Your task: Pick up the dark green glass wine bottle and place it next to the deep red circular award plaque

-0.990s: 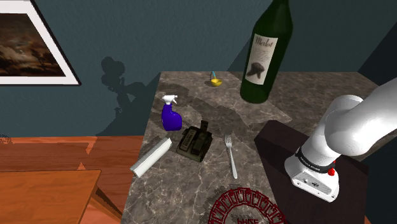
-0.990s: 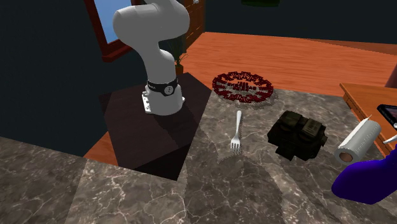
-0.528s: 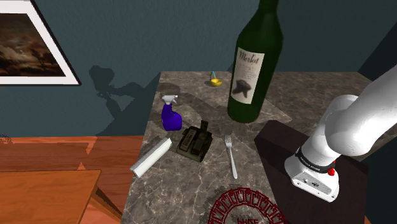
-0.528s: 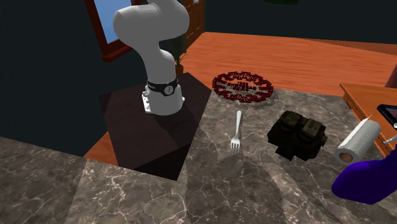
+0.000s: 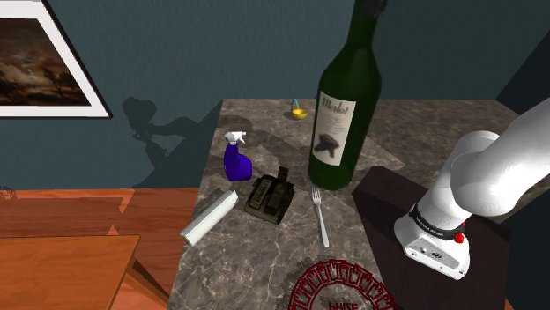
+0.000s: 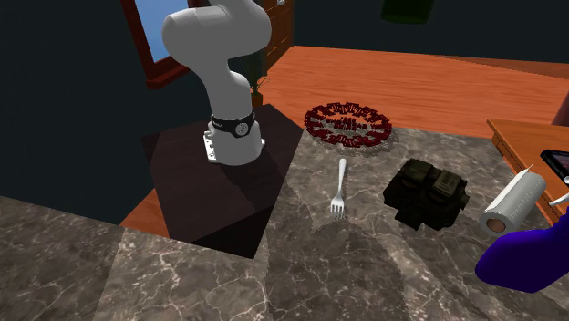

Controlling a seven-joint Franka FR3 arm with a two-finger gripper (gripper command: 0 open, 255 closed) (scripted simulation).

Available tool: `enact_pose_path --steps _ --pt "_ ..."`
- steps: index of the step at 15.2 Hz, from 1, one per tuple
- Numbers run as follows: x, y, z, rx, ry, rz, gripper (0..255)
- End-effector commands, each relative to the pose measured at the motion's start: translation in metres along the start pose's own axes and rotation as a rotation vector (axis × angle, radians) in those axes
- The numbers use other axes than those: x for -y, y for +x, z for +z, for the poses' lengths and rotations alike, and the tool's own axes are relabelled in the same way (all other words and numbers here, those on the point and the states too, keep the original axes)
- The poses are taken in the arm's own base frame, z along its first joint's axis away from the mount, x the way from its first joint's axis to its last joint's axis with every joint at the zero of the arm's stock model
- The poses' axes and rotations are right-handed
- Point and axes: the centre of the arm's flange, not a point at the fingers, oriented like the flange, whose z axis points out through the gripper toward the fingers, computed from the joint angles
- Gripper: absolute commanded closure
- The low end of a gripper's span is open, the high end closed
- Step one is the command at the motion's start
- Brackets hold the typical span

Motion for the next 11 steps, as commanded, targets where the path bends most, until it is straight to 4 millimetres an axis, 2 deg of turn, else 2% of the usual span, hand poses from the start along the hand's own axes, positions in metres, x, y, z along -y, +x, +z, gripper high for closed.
enact_pose_path --steps 1,11 --pt "0.000 -0.001 0.012 -0.001 0.001 0.001 255" --pt "0.002 -0.006 0.065 -0.001 0.001 0.001 255"
